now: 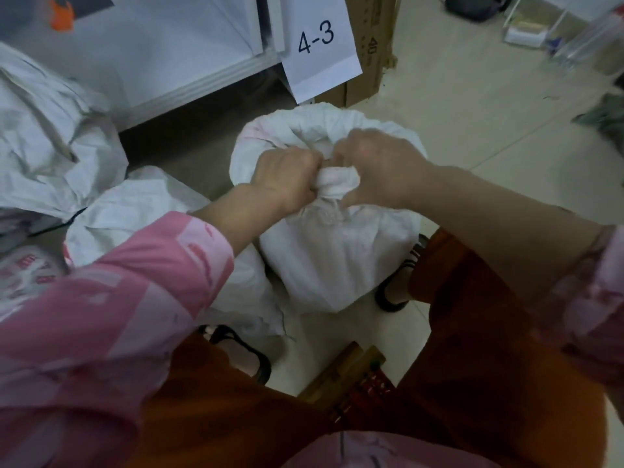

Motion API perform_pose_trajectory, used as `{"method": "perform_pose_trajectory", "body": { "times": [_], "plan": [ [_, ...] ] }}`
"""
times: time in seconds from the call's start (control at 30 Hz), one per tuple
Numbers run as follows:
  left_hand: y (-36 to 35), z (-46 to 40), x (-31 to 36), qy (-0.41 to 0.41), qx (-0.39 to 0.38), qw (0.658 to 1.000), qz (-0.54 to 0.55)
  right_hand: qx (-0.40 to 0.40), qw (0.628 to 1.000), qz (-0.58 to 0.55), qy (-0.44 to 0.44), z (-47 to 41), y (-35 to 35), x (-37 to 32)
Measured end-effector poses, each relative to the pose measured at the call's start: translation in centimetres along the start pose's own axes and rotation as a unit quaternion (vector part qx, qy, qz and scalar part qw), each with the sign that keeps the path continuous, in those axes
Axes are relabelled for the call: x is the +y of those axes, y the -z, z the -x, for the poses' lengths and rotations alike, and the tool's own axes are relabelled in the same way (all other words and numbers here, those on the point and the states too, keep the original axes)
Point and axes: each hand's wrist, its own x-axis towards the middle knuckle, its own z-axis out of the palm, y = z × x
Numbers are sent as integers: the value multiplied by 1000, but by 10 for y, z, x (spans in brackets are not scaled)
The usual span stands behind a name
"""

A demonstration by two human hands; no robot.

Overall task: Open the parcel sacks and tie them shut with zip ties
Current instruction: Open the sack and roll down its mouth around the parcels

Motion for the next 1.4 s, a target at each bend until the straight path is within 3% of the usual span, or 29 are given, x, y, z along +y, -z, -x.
{"method": "perform_pose_trajectory", "body": {
  "times": [0.03, 0.17, 0.27, 0.3, 0.4, 0.43, 0.53, 0.6, 0.67, 0.73, 0.8, 0.87, 0.93, 1.0, 1.07, 1.17, 1.27, 1.37, 1.4],
  "plan": [
    [-3, 3, -2, -7, 27, 1000, 4, 19, 999, 46, 0, -3, 5, 2],
    [-9, 22, -13, -34, 89, 995, 3, -29, 978, 205, -6, -11, 1, 2],
    [-7, 37, -13, -9, 114, 993, -7, 49, 963, 263, 47, -9, -17, -2],
    [-4, 40, -10, 19, 80, 997, -6, 94, 961, 249, 79, -9, -22, -1],
    [20, 29, -5, 82, -139, 985, 58, 183, 932, 265, 166, -8, -38, 2],
    [33, 23, -5, 92, -178, 973, 114, 209, 920, 281, 175, -7, -41, 1],
    [61, 4, -17, 98, -204, 930, 288, 280, 898, 271, 207, -6, -40, 0],
    [61, 3, -18, 90, -291, 898, 318, 329, 879, 255, 233, -8, -42, -1],
    [43, 3, -13, 94, -365, 873, 309, 317, 886, 244, 233, -7, -41, -6],
    [23, 1, -3, 94, -324, 907, 253, 265, 918, 222, 194, -3, -36, -11],
    [9, 2, 4, 86, -183, 968, 145, 88, 979, 148, 107, -5, -26, -13],
    [-1, 7, 2, 53, -62, 996, 28, -66, 997, 20, 37, -10, -11, -10],
    [-11, 11, -6, 17, -1, 1000, -17, -57, 998, 17, 34, -18, 1, -11],
    [-15, 15, -8, -22, 29, 999, -18, -15, 995, 99, 30, -24, 6, -12],
    [-15, 20, -7, -52, 59, 997, -21, -48, 987, 147, 35, -26, 1, -14],
    [-20, 29, -11, -46, 88, 995, -17, -15, 978, 191, 79, -32, -14, -15],
    [-14, 31, -7, 54, 14, 998, 38, 59, 945, 284, 152, -34, -28, -12],
    [18, 18, -7, 92, -185, 968, 143, 128, 905, 347, 212, -32, -45, -3],
    [32, 13, -11, 95, -215, 952, 194, 144, 898, 356, 215, -30, -51, -1]
  ]
}}
